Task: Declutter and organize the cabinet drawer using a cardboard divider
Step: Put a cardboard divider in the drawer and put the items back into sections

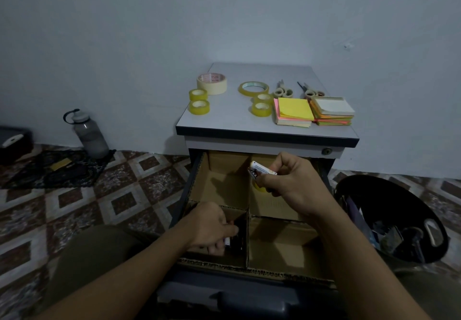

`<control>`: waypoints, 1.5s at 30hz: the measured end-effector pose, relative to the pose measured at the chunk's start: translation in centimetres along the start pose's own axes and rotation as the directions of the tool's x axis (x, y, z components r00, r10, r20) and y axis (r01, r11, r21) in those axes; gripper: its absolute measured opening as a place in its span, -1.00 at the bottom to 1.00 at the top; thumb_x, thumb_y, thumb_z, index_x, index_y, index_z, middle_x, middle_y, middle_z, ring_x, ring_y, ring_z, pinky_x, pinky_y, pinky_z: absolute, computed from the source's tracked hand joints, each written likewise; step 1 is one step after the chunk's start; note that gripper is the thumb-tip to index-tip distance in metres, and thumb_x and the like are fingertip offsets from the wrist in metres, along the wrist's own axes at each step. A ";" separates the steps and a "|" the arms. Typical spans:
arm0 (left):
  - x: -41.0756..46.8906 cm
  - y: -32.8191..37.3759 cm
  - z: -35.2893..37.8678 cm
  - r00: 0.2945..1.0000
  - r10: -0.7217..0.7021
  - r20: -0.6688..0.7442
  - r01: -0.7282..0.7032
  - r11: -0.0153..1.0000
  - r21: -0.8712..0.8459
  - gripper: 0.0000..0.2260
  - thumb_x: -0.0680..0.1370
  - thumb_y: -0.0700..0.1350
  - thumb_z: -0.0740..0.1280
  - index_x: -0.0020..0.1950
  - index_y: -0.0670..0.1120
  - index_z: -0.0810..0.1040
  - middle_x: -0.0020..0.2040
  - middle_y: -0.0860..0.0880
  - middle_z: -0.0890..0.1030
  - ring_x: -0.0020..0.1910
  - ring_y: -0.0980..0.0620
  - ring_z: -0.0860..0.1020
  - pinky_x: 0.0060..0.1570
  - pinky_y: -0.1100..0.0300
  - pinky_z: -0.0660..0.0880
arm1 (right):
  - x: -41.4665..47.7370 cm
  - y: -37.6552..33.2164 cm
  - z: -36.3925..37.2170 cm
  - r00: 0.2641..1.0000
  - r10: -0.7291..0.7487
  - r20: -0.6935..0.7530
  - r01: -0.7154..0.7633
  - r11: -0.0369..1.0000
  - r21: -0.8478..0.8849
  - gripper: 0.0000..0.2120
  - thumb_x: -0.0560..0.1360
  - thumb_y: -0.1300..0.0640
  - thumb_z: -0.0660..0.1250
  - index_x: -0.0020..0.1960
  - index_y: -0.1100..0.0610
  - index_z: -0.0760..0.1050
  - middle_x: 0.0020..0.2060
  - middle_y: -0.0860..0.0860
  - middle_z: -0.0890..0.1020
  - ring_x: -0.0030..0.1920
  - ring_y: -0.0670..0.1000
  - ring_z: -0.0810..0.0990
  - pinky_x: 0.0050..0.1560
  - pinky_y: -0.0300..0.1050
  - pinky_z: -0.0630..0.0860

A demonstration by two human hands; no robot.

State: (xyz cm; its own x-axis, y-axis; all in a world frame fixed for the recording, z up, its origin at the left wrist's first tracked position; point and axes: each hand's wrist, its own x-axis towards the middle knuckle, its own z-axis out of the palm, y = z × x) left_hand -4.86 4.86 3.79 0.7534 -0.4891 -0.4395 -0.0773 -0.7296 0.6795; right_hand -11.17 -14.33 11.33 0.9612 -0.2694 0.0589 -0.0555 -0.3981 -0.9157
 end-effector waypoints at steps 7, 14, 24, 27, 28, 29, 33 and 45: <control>-0.6 0.0 -0.2 1.000 0.001 -0.015 -0.001 1.000 -0.020 -0.70 0.59 -0.01 0.38 -0.04 -0.27 0.63 -0.22 -0.13 0.70 -0.43 0.08 0.59 -0.48 0.27 0.44 | -0.2 0.2 0.1 1.000 0.022 -0.003 -0.022 1.000 -0.003 -0.83 0.44 0.22 0.48 -0.13 0.17 0.47 -0.09 0.07 0.65 -0.12 0.00 0.64 -0.26 -0.25 0.50; -3.4 0.7 -5.3 0.921 0.211 -0.328 -0.210 0.977 0.038 -0.82 0.60 -0.04 0.35 -0.17 -0.06 0.64 -0.27 -0.02 0.70 -0.41 0.10 0.63 -0.35 0.21 0.58 | -1.5 0.3 1.0 0.996 0.085 0.000 -0.085 0.996 0.039 -0.84 0.45 0.22 0.47 -0.15 0.15 0.47 -0.12 0.06 0.66 -0.18 0.01 0.65 -0.28 -0.22 0.54; -0.5 -5.0 -7.6 0.888 0.171 -0.427 -0.164 0.985 0.052 -0.76 0.59 -0.08 0.34 0.25 0.06 0.60 0.17 0.09 0.60 0.09 0.16 0.54 0.03 0.25 0.45 | -3.6 -1.0 7.9 0.952 0.286 0.109 -0.291 0.956 0.030 -0.85 0.47 0.23 0.45 -0.07 0.22 0.48 -0.14 0.16 0.66 -0.25 0.17 0.67 -0.27 0.03 0.62; 0.2 -5.9 -7.7 0.907 0.165 -0.386 -0.185 0.983 -0.015 -0.71 0.59 -0.06 0.33 0.28 0.21 0.54 0.18 0.12 0.59 0.10 0.15 0.57 0.03 0.16 0.53 | -3.8 -0.6 10.4 0.937 0.338 0.091 -0.337 0.941 -0.034 -0.85 0.42 0.22 0.47 -0.12 0.20 0.50 -0.20 0.14 0.67 -0.26 0.18 0.66 -0.22 0.13 0.64; 0.3 -6.0 -7.8 0.913 0.166 -0.374 -0.190 0.981 -0.028 -0.70 0.60 -0.05 0.32 0.27 0.26 0.52 0.17 0.13 0.60 0.08 0.17 0.58 0.04 0.15 0.54 | -3.8 -0.4 11.1 0.932 0.353 0.080 -0.349 0.935 -0.057 -0.85 0.40 0.19 0.48 -0.18 0.17 0.51 -0.23 0.11 0.67 -0.22 0.17 0.67 -0.19 0.17 0.66; 0.4 -6.1 -7.8 0.918 0.174 -0.357 -0.202 0.978 -0.044 -0.68 0.61 -0.06 0.30 0.27 0.31 0.49 0.17 0.15 0.61 0.07 0.19 0.59 0.06 0.15 0.55 | -3.8 -0.2 11.8 0.928 0.367 0.071 -0.361 0.929 -0.077 -0.84 0.39 0.17 0.49 -0.24 0.14 0.50 -0.26 0.08 0.66 -0.21 0.14 0.67 -0.17 0.17 0.66; 0.9 -6.2 -7.4 0.952 0.178 -0.248 -0.220 0.963 -0.156 -0.58 0.65 -0.10 0.23 0.42 0.33 0.39 0.36 0.18 0.52 0.25 0.23 0.52 0.35 0.14 0.41 | -3.4 0.5 13.4 0.913 0.406 0.041 -0.392 0.901 -0.186 -0.84 0.41 0.09 0.47 -0.25 0.08 0.52 -0.25 -0.01 0.64 -0.22 -0.03 0.61 -0.19 -0.07 0.62; 2.2 -6.5 -7.9 0.966 0.184 -0.182 -0.227 0.939 -0.257 -0.56 0.68 -0.14 0.17 0.36 0.40 0.33 0.51 0.18 0.29 0.23 0.29 0.43 0.07 0.43 0.33 | -1.9 1.2 16.6 0.837 0.546 0.034 -0.539 0.834 -0.116 -0.84 0.44 0.07 0.48 -0.04 0.12 0.60 -0.11 0.06 0.65 -0.16 0.01 0.63 -0.46 -0.29 0.37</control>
State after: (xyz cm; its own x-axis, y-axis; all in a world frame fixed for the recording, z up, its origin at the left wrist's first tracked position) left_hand 2.42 12.33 3.00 0.8323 -0.5197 -0.1928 -0.0759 -0.4514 0.8891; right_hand -8.60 0.26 3.55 0.7835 -0.4130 -0.4642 -0.5961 -0.2888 -0.7492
